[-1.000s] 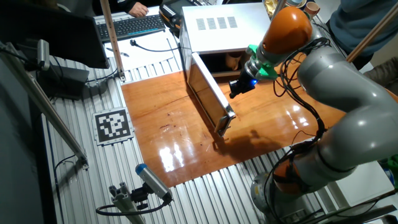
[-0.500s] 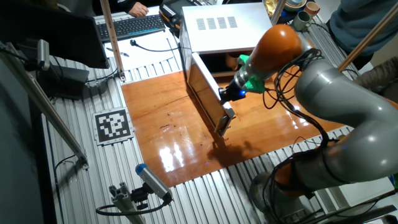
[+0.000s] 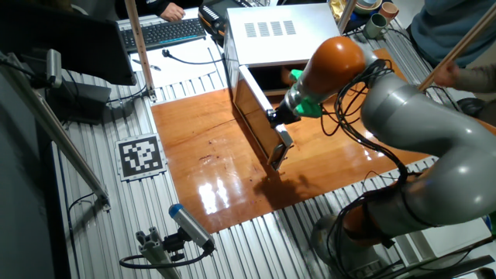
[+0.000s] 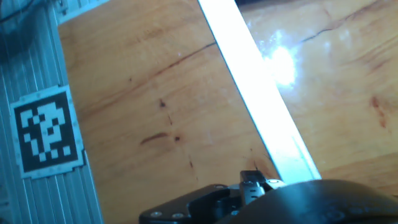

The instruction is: Put the bowl into the microwave

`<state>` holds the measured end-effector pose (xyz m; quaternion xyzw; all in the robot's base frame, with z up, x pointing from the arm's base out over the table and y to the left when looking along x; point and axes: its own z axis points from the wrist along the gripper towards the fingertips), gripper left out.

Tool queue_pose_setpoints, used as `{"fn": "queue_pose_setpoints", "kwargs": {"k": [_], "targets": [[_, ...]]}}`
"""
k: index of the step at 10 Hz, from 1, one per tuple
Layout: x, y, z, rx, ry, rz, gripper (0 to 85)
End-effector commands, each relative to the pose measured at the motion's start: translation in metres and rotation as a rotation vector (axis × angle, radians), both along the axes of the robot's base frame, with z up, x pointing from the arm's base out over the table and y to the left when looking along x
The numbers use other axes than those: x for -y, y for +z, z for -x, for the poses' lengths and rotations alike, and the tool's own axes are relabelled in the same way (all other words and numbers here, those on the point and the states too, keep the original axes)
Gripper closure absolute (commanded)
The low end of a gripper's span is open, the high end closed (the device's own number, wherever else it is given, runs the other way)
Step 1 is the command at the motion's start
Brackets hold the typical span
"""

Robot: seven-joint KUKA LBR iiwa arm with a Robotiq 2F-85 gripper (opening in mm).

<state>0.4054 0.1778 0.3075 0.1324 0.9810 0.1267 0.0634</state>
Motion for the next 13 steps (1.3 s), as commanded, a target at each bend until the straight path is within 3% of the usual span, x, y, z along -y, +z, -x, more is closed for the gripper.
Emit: {"fn": "queue_pose_setpoints", "kwargs": {"k": [1,5,9,10,13], "targets": [[0.001,-0.003,-0.0050,0.010,-0.001,0.002,85.0],[-0.002,-0.015,-0.0178,0.047,-0.009,0.014,85.0],[0.001,-0.024,-0.0298,0.081,0.006,0.063,85.0],[0.005,-0.024,-0.0340,0.081,0.022,0.084,85.0],[0.018,-0.024,-0.0450,0.080,0.060,0.099,85.0]]}}
